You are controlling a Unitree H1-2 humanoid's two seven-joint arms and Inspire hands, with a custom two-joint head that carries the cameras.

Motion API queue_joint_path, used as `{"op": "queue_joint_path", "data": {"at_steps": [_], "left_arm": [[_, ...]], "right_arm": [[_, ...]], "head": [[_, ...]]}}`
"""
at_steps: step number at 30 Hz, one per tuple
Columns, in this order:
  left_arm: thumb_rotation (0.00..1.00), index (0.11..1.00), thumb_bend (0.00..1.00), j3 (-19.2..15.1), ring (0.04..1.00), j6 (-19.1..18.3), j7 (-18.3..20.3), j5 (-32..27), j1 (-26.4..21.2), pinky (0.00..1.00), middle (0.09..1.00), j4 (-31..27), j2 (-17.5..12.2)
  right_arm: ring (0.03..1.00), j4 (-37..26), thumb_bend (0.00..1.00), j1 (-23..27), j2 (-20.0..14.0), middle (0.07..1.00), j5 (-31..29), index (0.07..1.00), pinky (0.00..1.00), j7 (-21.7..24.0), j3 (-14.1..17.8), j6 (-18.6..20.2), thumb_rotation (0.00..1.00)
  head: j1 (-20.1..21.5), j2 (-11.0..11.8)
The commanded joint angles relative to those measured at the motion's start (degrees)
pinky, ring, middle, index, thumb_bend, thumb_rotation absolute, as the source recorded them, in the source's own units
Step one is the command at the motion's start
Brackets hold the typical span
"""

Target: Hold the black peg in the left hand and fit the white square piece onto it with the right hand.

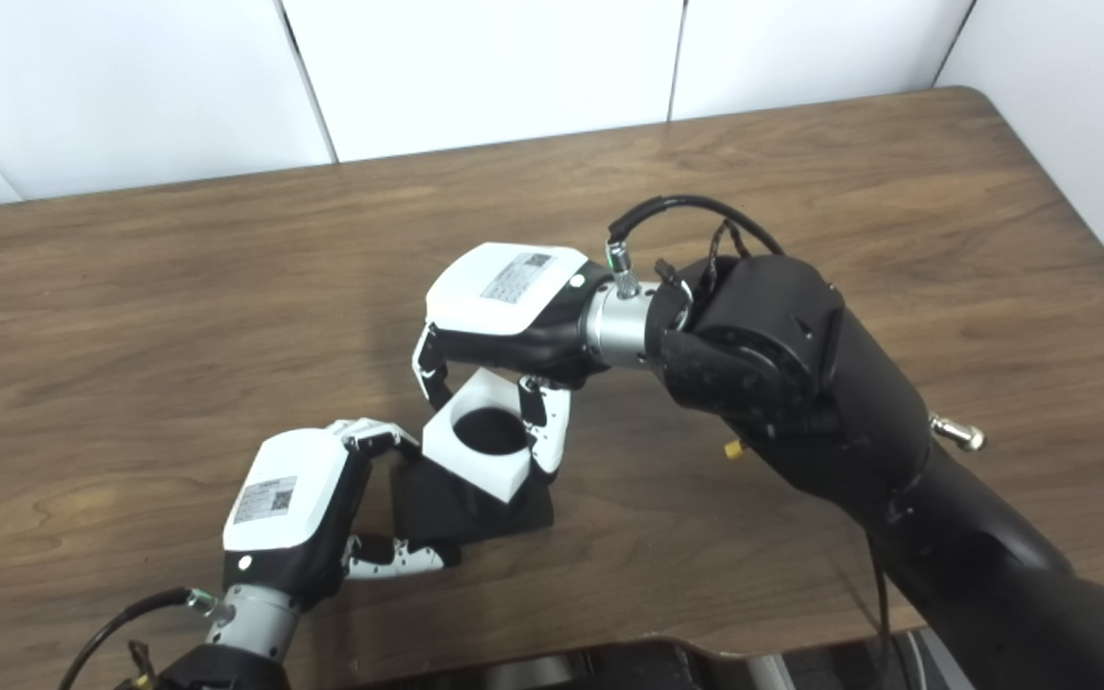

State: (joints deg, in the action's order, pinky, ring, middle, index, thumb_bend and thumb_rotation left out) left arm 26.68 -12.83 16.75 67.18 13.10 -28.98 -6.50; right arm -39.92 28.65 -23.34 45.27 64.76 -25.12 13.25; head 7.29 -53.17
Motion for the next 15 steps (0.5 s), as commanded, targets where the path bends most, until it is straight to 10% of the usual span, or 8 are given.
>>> {"op": "queue_joint_path", "data": {"at_steps": [1,15], "left_arm": [[0.05,0.485,0.51,0.9,0.763,0.3,1.5,-0.6,0.6,0.68,0.719,-0.4,2.2],[0.05,0.484,0.51,0.6,0.761,-0.3,2.0,-0.5,0.0,0.68,0.719,-0.3,2.5]], "right_arm": [[0.859,0.0,0.52,1.2,-0.8,0.738,0.6,0.483,0.81,-1.2,1.2,-1.0,0.13],[0.866,-0.2,0.52,1.3,-0.7,0.743,-0.3,0.482,0.81,-0.8,1.5,-0.8,0.13]], "head": [[0.1,-0.1],[0.0,-0.3]]}}
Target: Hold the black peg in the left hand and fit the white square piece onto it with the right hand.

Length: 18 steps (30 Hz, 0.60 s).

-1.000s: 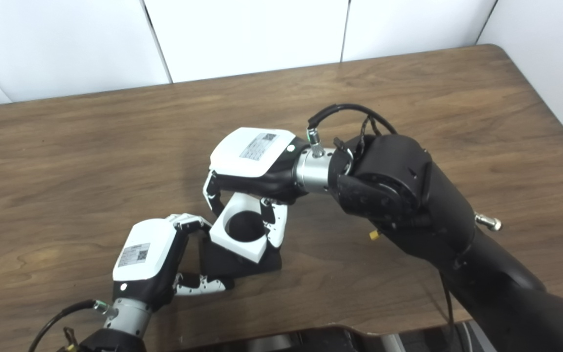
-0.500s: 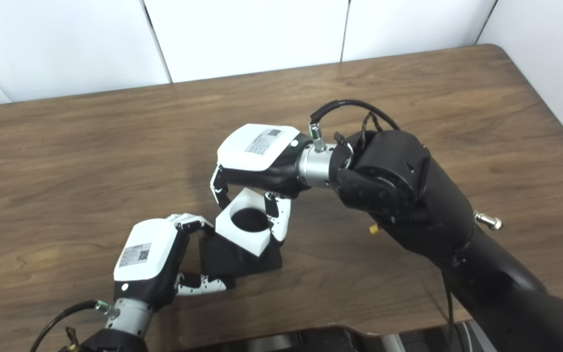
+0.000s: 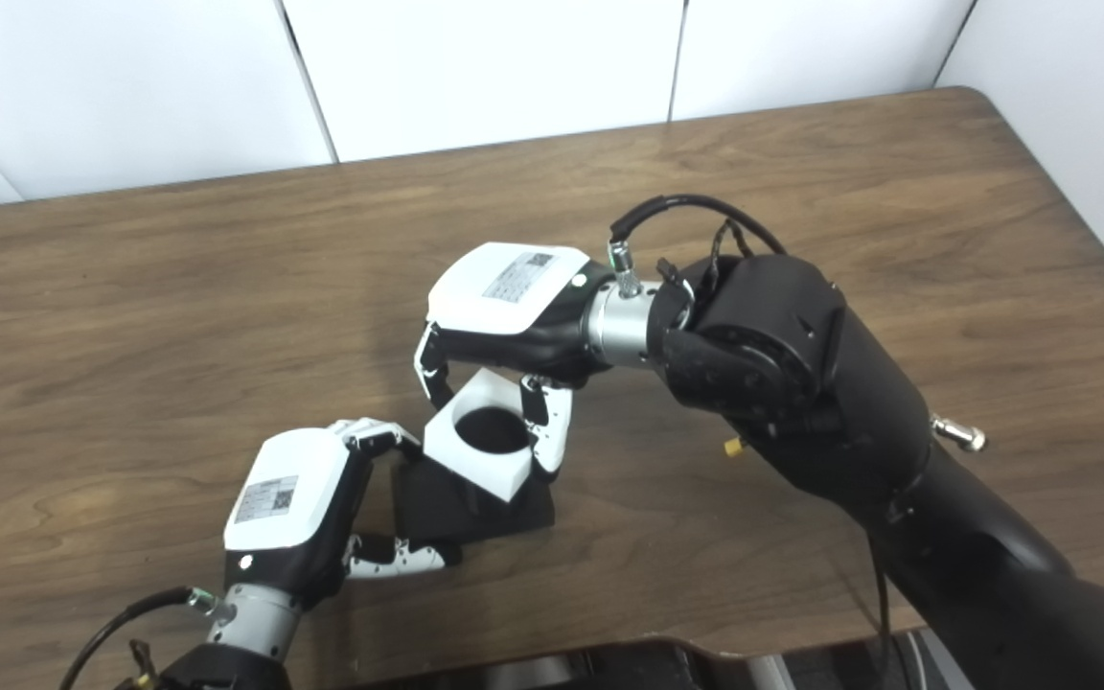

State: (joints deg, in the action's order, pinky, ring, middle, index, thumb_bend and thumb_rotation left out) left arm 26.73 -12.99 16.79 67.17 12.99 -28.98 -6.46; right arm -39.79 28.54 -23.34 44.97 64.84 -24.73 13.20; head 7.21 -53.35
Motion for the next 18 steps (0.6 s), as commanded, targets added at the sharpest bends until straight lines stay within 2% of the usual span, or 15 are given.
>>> {"op": "queue_joint_path", "data": {"at_steps": [1,13,18], "left_arm": [[0.05,0.484,0.51,0.6,0.761,-0.2,2.0,-0.4,0.1,0.68,0.719,-0.3,2.5],[0.05,0.484,0.51,0.7,0.762,-0.4,1.9,-0.1,-0.3,0.67,0.718,0.3,2.8],[0.05,0.484,0.51,0.8,0.761,-0.4,1.9,0.1,-0.3,0.68,0.717,0.3,2.9]], "right_arm": [[0.863,-0.5,0.52,1.3,-0.7,0.742,0.0,0.482,0.81,-0.8,1.0,-0.8,0.13],[0.854,-4.6,0.52,2.0,1.6,0.739,0.7,0.482,0.82,2.0,-0.3,0.5,0.13],[0.856,-4.0,0.52,1.7,1.1,0.741,0.8,0.482,0.82,1.9,-0.1,-0.2,0.13]], "head": [[0.1,-0.1],[0.0,-0.3],[0.0,-0.3]]}}
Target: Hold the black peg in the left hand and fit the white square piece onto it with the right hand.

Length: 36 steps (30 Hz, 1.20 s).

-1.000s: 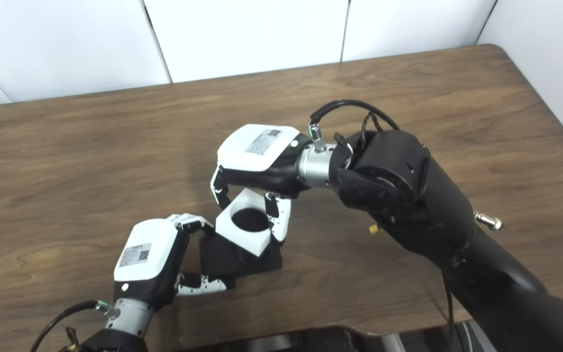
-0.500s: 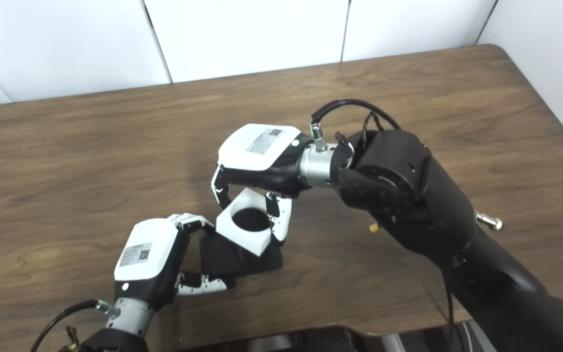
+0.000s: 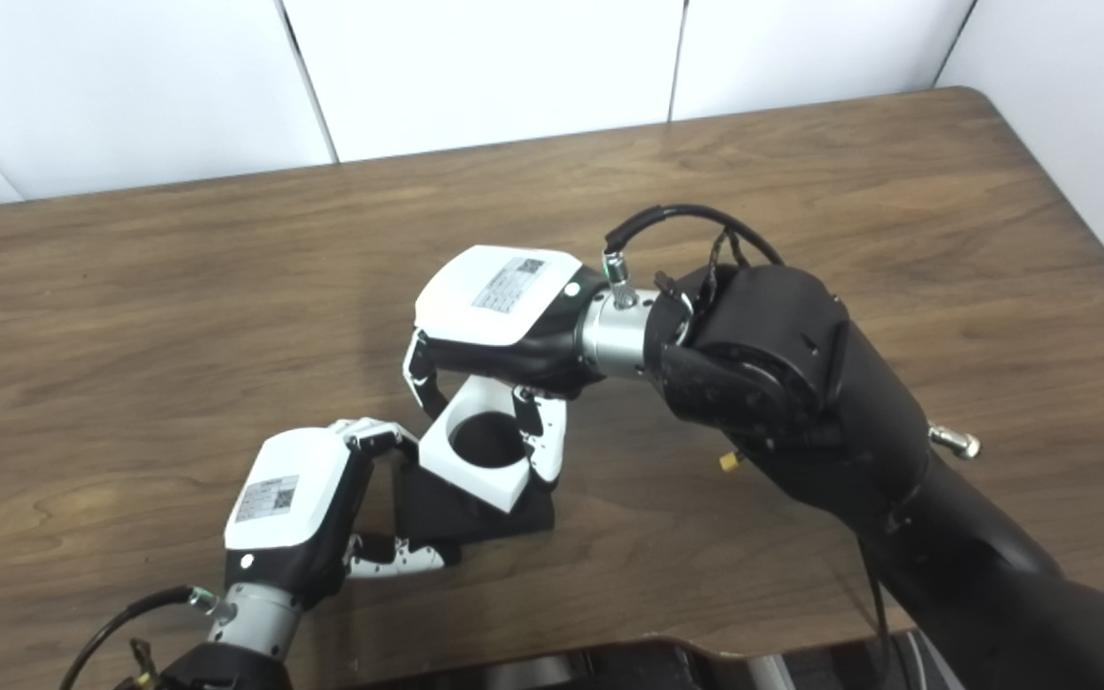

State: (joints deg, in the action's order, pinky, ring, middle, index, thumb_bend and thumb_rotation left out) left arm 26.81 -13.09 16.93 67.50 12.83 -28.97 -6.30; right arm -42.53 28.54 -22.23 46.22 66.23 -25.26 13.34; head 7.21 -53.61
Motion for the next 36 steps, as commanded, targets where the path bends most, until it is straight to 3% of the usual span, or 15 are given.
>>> {"op": "queue_joint_path", "data": {"at_steps": [1,31,32,33,36], "left_arm": [[0.05,0.484,0.51,0.7,0.761,-0.3,1.8,-0.2,-0.2,0.68,0.717,0.3,2.8],[0.05,0.484,0.51,0.7,0.756,-0.2,1.1,-0.6,0.3,0.67,0.717,-0.1,2.9],[0.05,0.484,0.51,0.7,0.756,-0.2,1.2,-0.5,0.3,0.67,0.717,-0.1,2.8],[0.05,0.484,0.51,0.7,0.756,-0.2,1.2,-0.5,0.3,0.67,0.717,-0.2,2.8],[0.05,0.484,0.51,0.8,0.757,-0.3,1.5,-0.2,0.4,0.67,0.716,-0.3,2.9]], "right_arm": [[0.855,-0.9,0.52,1.5,-0.2,0.74,-0.5,0.482,0.82,0.1,0.4,-0.8,0.13],[0.852,2.7,0.52,-1.3,-1.6,0.746,0.0,0.491,0.81,-2.5,0.7,-2.0,0.15],[0.853,2.6,0.73,-1.3,-1.5,0.746,0.0,0.553,0.81,-2.4,0.8,-1.7,0.22],[0.856,2.6,0.84,-1.3,-1.4,0.749,0.0,0.593,0.82,-2.2,0.8,-1.5,0.27],[0.865,2.0,0.98,-0.8,-1.2,0.766,0.3,0.661,0.83,-1.2,0.9,-0.7,0.39]], "head": [[0.0,-0.1],[-0.2,-0.4],[-0.2,-0.4],[-0.2,-0.4],[-0.1,-0.6]]}}
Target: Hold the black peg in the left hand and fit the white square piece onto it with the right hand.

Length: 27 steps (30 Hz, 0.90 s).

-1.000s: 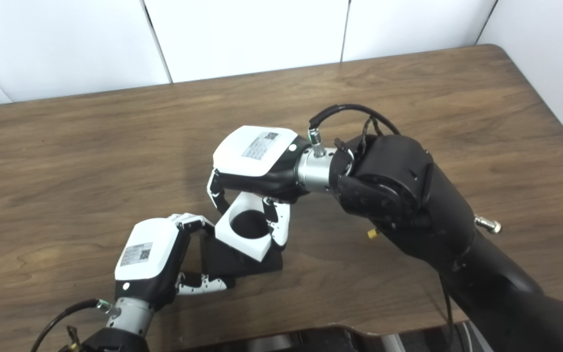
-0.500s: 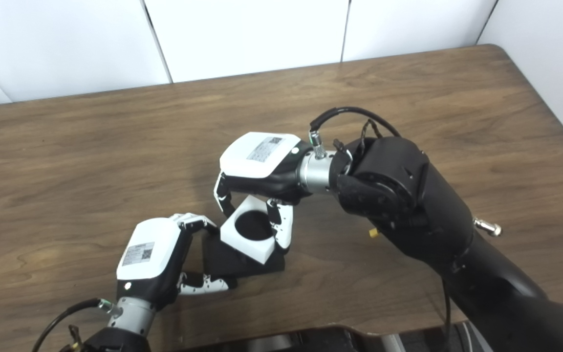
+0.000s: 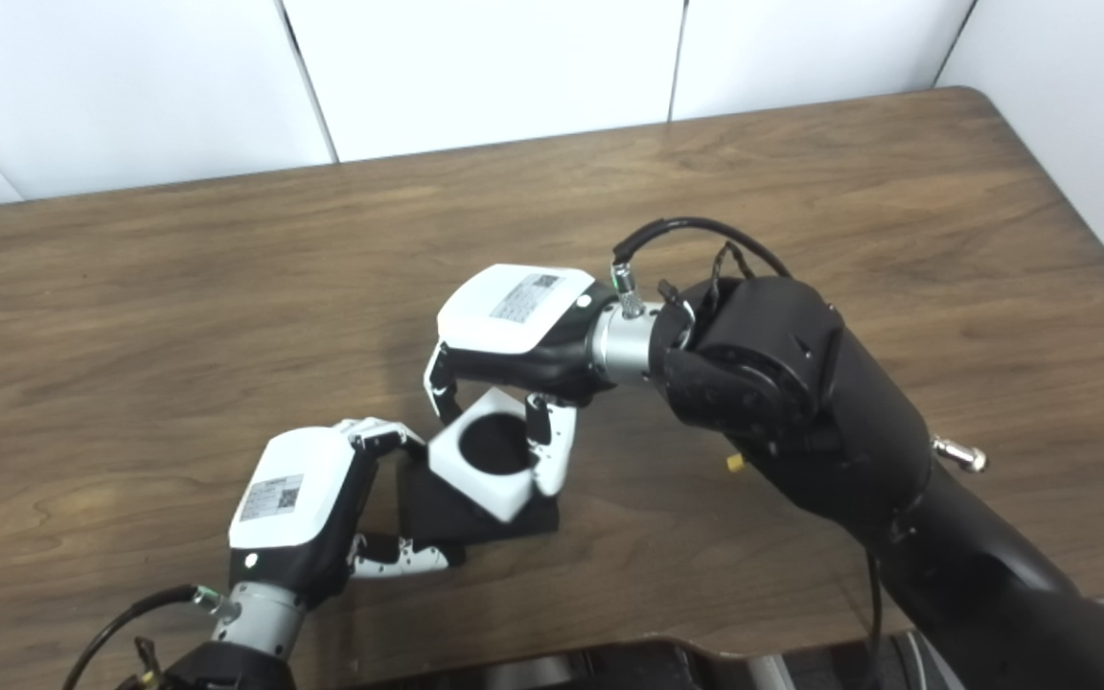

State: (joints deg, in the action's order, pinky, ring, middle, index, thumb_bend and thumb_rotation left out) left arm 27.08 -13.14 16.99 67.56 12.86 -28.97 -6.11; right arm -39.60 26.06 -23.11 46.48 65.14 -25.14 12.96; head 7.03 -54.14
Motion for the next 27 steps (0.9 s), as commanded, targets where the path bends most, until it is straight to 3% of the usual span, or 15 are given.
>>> {"op": "queue_joint_path", "data": {"at_steps": [1,3,9,21,27], "left_arm": [[0.05,0.484,0.51,0.5,0.757,-0.3,1.4,-0.2,0.4,0.67,0.716,-0.3,2.7],[0.05,0.484,0.51,0.5,0.757,-0.3,1.4,-0.2,0.3,0.67,0.715,-0.3,2.6],[0.05,0.484,0.51,0.4,0.761,-0.5,1.7,-0.3,0.3,0.67,0.716,-0.2,2.7],[0.05,0.484,0.51,-0.2,0.76,-0.6,1.7,-0.8,-0.1,0.67,0.716,-0.1,2.5],[0.07,0.49,0.51,-0.5,0.762,-0.9,4.1,0.3,-0.8,0.68,0.72,-0.5,1.9]], "right_arm": [[0.866,-1.2,0.99,2.0,-0.3,0.77,0.3,0.669,0.83,0.4,0.7,0.0,0.41],[0.874,-1.4,1.0,2.3,-0.2,0.783,0.6,0.692,0.84,1.0,0.8,0.2,0.47],[0.88,-1.6,1.0,3.4,-0.3,0.774,-0.1,0.695,0.85,1.6,1.6,1.0,0.51],[0.868,-1.5,1.0,5.0,-0.2,0.764,-0.8,0.669,0.83,1.0,3.8,1.8,0.48],[0.871,-1.6,1.0,5.8,0.1,0.766,-1.4,0.668,0.81,1.3,4.5,3.0,0.46]], "head": [[0.1,0.0],[0.1,0.0],[0.1,0.0],[-0.3,-0.3],[-0.3,-0.3]]}}
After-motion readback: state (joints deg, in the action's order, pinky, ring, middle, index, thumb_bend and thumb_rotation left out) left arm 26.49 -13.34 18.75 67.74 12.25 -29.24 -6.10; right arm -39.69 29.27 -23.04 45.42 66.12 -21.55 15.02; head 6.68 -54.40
